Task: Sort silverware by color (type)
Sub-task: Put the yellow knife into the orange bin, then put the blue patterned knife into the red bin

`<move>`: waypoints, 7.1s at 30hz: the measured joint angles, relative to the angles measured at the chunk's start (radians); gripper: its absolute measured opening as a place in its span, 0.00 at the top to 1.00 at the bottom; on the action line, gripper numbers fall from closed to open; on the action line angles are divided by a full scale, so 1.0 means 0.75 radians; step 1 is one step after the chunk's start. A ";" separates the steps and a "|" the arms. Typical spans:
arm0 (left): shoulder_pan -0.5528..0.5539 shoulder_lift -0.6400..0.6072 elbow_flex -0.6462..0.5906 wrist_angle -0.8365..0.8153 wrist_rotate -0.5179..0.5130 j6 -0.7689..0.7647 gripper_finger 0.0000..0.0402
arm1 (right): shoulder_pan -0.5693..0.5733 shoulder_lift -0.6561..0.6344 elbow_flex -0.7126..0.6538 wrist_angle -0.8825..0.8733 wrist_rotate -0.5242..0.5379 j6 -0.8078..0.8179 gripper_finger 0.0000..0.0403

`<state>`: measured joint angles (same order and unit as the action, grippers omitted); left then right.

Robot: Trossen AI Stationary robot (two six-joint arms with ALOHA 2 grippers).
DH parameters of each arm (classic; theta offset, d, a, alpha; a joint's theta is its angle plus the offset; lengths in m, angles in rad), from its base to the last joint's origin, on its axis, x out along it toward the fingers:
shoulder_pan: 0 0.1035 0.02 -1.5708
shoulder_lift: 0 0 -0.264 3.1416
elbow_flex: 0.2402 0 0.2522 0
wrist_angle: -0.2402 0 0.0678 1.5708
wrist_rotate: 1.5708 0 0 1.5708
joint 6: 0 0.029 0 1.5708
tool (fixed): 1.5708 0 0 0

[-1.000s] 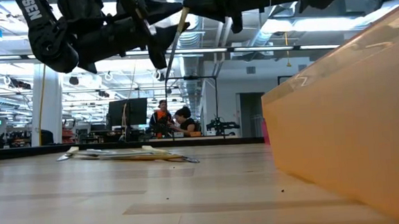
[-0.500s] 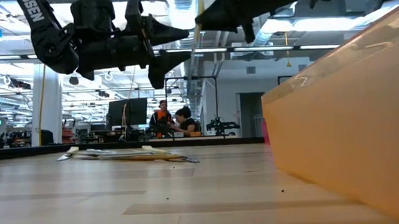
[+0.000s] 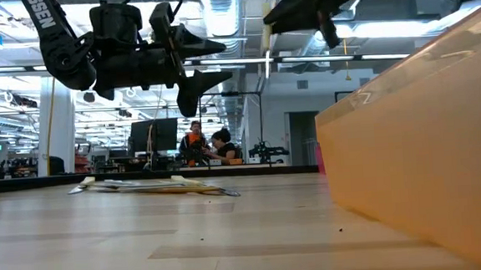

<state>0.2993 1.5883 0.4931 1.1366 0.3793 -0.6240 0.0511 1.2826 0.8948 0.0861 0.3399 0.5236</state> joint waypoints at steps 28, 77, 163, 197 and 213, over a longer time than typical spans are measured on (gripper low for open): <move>-0.014 -0.001 0.000 -0.004 0.310 -0.178 0.46 | 0.553 -0.112 0.000 -0.324 0.005 0.744 0.84; -0.017 -0.002 0.000 -0.049 0.195 -0.127 0.46 | 0.654 0.385 0.418 -1.114 -0.262 1.073 0.84; -0.017 -0.001 -0.001 -0.073 0.171 -0.129 0.46 | 0.760 0.760 0.501 -1.039 -0.116 1.261 0.84; -0.017 -0.001 -0.001 -0.073 0.146 -0.131 0.46 | 0.749 0.806 0.502 -1.041 -0.151 1.242 0.60; 0.012 -0.001 0.061 -0.072 0.384 -0.278 0.46 | 0.695 0.779 0.528 -1.044 -0.296 1.049 0.61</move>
<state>0.3086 1.5879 0.5386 1.0826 0.6674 -0.8328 0.5722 1.8669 1.2907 -0.6973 0.1181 1.3102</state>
